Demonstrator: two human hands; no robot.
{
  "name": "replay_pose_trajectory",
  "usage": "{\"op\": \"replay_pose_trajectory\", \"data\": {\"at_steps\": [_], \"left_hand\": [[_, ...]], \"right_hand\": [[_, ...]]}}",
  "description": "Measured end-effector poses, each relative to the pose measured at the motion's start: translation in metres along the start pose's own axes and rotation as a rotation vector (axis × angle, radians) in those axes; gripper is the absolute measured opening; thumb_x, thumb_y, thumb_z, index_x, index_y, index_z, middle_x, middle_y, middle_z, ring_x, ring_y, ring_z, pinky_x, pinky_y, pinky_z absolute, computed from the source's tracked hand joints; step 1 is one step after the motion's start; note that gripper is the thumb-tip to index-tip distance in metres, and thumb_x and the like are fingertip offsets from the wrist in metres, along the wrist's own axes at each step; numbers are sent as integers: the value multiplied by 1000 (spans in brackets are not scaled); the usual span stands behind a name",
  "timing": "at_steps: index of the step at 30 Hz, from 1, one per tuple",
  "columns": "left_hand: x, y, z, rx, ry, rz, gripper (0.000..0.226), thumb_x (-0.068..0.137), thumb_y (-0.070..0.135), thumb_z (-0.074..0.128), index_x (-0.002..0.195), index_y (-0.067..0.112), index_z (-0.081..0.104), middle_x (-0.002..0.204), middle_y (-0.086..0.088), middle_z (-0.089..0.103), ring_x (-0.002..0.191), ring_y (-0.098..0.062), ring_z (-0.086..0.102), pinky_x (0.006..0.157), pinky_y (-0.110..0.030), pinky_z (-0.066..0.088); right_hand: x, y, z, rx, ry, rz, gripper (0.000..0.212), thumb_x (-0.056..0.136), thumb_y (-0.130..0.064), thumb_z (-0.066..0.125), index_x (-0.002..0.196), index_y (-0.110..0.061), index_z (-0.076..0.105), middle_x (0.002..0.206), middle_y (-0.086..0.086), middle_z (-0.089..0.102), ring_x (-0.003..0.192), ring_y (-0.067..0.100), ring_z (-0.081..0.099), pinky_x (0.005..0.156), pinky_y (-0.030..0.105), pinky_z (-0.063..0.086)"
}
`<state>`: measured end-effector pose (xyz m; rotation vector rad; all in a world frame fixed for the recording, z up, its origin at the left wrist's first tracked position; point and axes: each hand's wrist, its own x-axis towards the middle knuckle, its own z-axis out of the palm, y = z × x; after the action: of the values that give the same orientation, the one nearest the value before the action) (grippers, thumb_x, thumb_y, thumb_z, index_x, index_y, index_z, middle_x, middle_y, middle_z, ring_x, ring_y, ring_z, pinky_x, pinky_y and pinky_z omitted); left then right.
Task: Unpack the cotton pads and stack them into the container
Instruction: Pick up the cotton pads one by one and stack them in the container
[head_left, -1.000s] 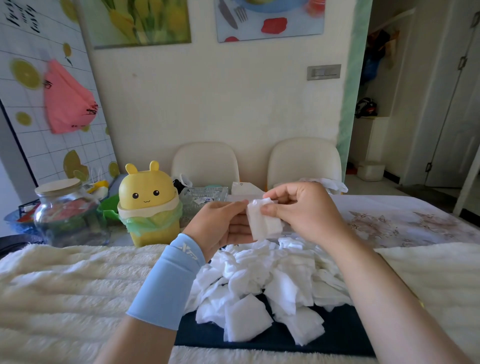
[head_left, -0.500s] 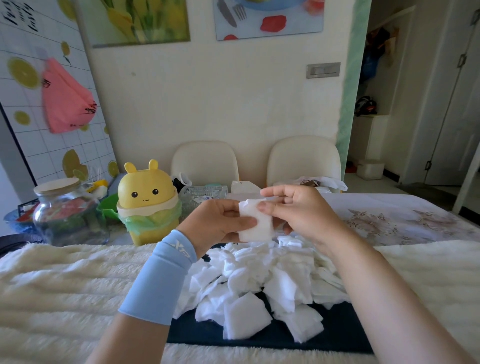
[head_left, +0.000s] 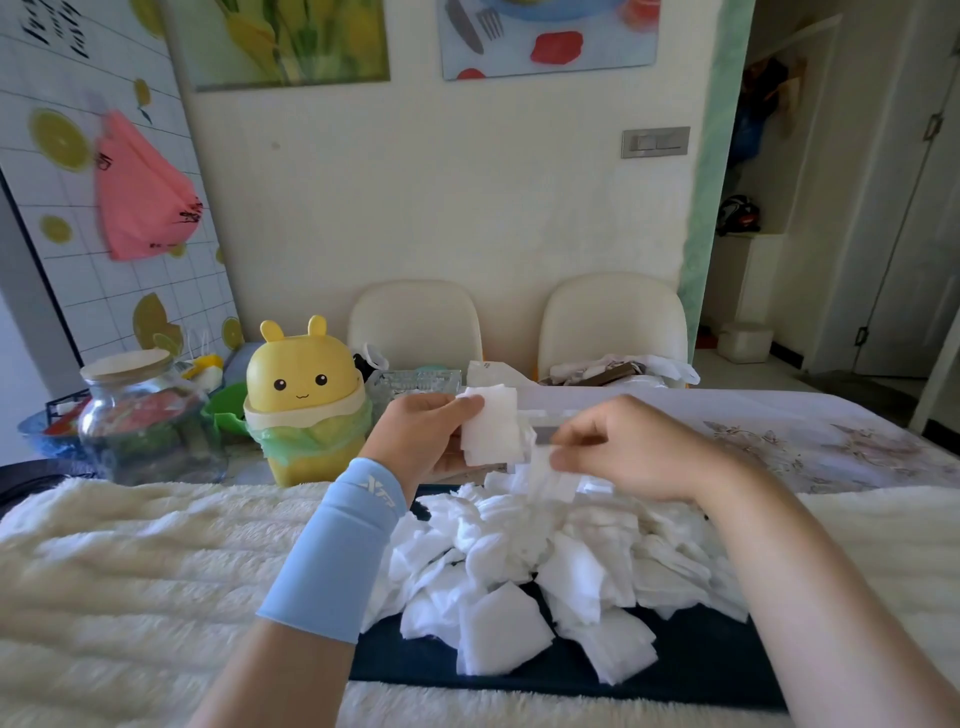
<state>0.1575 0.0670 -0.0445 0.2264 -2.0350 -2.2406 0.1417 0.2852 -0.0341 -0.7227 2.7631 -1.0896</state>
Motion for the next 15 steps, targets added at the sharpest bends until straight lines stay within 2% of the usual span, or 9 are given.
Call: {"op": "replay_pose_trajectory", "data": {"at_steps": [2,4,6,8,11,15], "left_hand": [[0,0,1,17,18,11,13,90,13,70,95,2,70,94,-17,74,79,-27,74,66,-40,62],[0,-1,1,61,17,19,17,89,15,72,99,0,72,92,-16,75,81,-28,75,72,-45,62],[-1,-2,3,102,-23,18,17,89,17,72,98,3,74,90,-16,76,83,-32,75,78,-48,61],[-3,-2,7,128,-83,23,17,90,19,72,98,4,75,88,-15,77,79,-29,75,77,-43,62],[-9,-1,13,113,-172,34,16,93,16,67,99,2,74,88,-15,76,72,-22,74,62,-29,60],[-12,0,16,84,-278,17,22,96,18,61,105,1,73,98,-19,75,81,-25,73,64,-28,59]], "right_hand": [[-2,-1,-5,182,70,-54,11,96,-23,67,92,-21,77,80,-12,74,67,-4,62,68,12,44],[-5,-4,-8,377,66,-83,12,97,-16,65,99,-11,76,78,-2,73,61,4,62,62,16,47],[-6,-6,-8,468,56,-95,11,96,-11,65,101,-6,74,76,3,71,57,7,59,58,19,47],[-5,-8,-7,468,66,-108,11,92,-8,70,102,-8,74,74,1,70,56,8,60,55,19,47],[-2,-14,0,442,139,-113,17,84,-8,79,99,-14,75,74,0,71,56,12,62,51,22,47],[4,-16,8,390,273,-76,18,77,-19,87,91,-18,75,77,5,73,57,13,66,49,19,47]]}}
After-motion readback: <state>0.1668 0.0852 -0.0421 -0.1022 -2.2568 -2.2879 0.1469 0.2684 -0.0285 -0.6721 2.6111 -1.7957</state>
